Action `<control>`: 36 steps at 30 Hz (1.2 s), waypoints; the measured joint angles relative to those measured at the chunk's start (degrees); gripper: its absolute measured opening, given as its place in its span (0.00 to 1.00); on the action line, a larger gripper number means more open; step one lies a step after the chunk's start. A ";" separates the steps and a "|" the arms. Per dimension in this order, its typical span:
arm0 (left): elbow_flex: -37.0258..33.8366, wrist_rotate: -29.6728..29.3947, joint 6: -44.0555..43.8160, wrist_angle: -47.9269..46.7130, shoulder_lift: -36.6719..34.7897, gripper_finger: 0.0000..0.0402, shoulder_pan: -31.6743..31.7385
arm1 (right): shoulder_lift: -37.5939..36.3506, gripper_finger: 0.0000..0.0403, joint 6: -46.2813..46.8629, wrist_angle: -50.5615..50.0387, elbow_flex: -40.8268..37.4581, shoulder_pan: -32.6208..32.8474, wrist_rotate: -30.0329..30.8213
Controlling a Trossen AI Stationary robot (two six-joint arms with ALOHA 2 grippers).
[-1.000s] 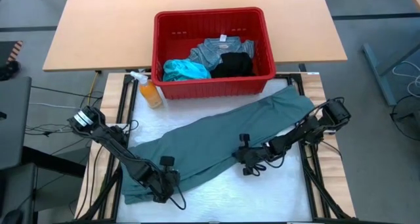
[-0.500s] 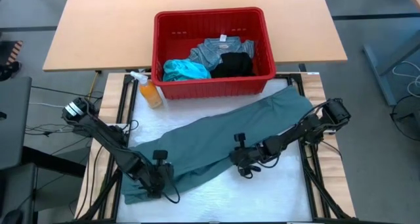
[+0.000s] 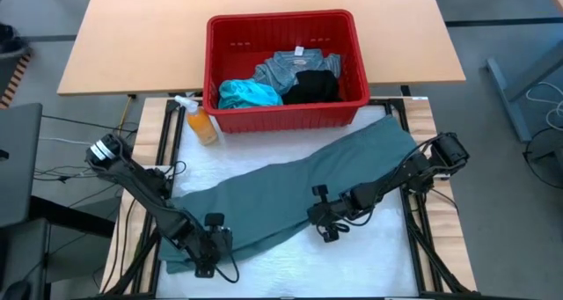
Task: Fold Laundry from Bin
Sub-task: Fold the gray pants
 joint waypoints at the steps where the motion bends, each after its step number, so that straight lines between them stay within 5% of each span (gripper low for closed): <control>1: 0.00 0.95 -0.18 0.99 0.93 0.00 0.00 | 0.00 0.06 0.56 -0.15 0.00 0.00 -0.04; 10: 0.00 2.85 -2.59 3.81 3.56 0.03 -0.01 | 0.00 0.21 2.11 -4.51 0.44 0.00 -0.02; 20: 0.02 4.62 -5.62 3.43 3.34 0.25 0.92 | -4.22 0.32 1.93 -18.35 4.78 -0.51 -2.95; 30: 2.21 34.49 -12.85 3.06 2.92 0.36 6.57 | -18.37 0.33 -3.81 -19.58 1.34 -4.56 -9.99; 36: 2.27 38.10 -16.17 1.80 -0.67 0.35 8.34 | -27.17 0.33 -2.05 -18.15 -7.62 -9.99 -9.16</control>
